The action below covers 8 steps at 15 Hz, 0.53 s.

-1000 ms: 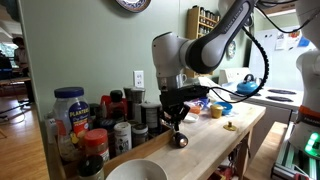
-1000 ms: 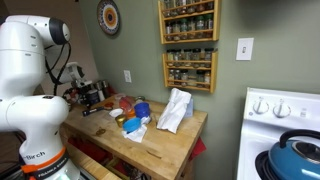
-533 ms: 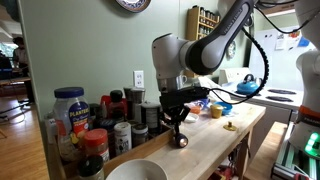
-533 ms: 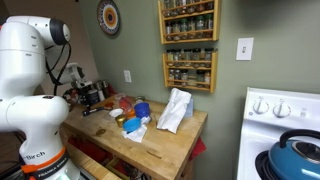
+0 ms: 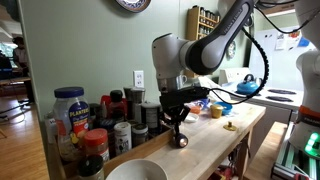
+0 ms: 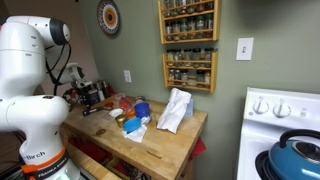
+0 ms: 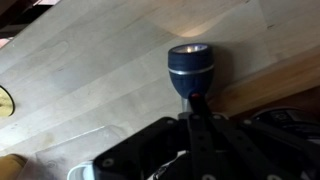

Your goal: Turn the flashlight switch off

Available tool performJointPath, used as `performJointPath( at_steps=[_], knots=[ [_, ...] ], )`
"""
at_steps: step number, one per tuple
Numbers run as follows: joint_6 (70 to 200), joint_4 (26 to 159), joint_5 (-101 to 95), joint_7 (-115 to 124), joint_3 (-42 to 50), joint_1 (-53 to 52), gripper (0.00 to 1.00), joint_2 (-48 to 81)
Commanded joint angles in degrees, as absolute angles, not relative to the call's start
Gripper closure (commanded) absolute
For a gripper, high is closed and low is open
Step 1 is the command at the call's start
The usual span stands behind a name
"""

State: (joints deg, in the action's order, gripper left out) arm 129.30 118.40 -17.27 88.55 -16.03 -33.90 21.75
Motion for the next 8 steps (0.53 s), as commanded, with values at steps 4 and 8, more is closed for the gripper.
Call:
performJointPath(
  at_steps=[4, 8],
  knots=[
    [129.2, 119.0, -18.4, 89.6, -15.0, -35.1, 1.0, 21.6],
    [128.8, 119.1, -18.2, 89.2, -15.1, -35.0, 1.0, 21.6]
  ],
)
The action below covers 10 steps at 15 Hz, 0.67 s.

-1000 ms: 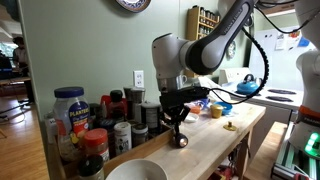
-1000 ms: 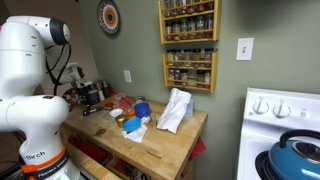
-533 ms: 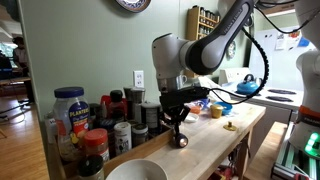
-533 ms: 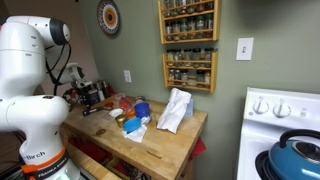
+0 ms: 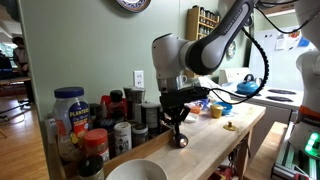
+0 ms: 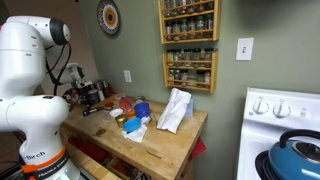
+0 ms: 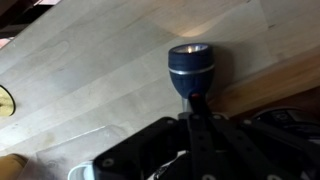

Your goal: Turn the flashlight switch off

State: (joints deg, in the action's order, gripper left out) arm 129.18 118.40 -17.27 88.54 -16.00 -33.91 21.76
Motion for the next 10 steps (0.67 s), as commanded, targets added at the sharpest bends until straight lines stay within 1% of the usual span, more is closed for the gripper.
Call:
performJointPath(
  at_steps=[1, 10],
  knots=[
    [128.9, 119.2, -18.4, 89.4, -15.0, -35.0, 1.0, 21.5],
    [127.2, 118.8, -18.8, 88.5, -15.4, -35.2, 1.0, 20.4]
  ],
)
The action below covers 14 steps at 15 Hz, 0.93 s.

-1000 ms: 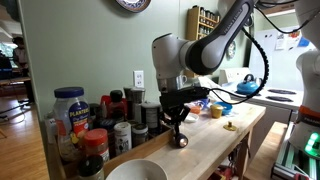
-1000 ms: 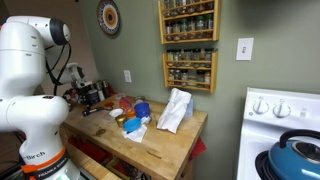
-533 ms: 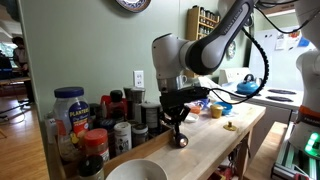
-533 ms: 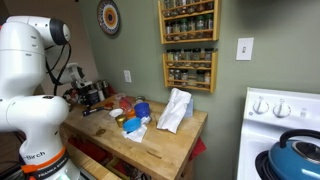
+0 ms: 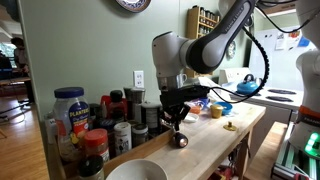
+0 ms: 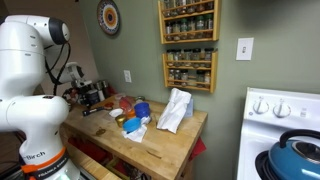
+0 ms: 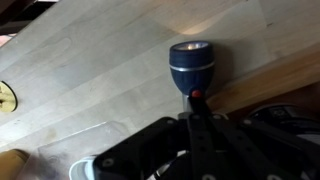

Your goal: Turn the flashlight switch off

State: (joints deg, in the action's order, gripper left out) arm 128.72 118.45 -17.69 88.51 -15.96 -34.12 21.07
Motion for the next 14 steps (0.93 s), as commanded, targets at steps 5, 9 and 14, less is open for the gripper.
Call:
performJointPath(
  at_steps=[5, 9, 14],
  knots=[
    [126.8, 118.3, -18.8, 88.1, -15.4, -35.6, 1.0, 21.0],
    [126.1, 118.3, -19.0, 88.4, -15.2, -35.9, 1.0, 21.0],
    [126.1, 118.0, -19.3, 88.6, -15.0, -35.9, 1.0, 21.5]
  ],
)
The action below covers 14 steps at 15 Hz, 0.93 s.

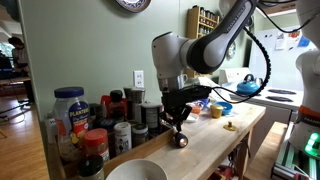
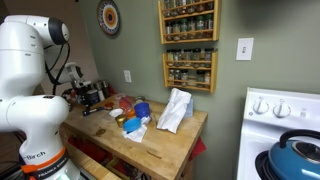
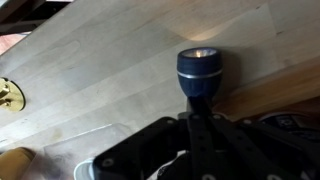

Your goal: Turn the flashlight switch off

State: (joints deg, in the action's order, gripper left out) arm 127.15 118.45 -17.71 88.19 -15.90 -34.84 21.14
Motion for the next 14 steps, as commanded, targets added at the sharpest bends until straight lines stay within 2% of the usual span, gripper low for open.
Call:
performJointPath(
  at_steps=[1, 14],
  knots=[
    [126.3, 117.9, -19.5, 88.7, -15.0, -35.9, 1.0, 21.6],
    [126.1, 117.2, -20.0, 88.0, -15.0, -36.0, 1.0, 22.4]
  ],
)
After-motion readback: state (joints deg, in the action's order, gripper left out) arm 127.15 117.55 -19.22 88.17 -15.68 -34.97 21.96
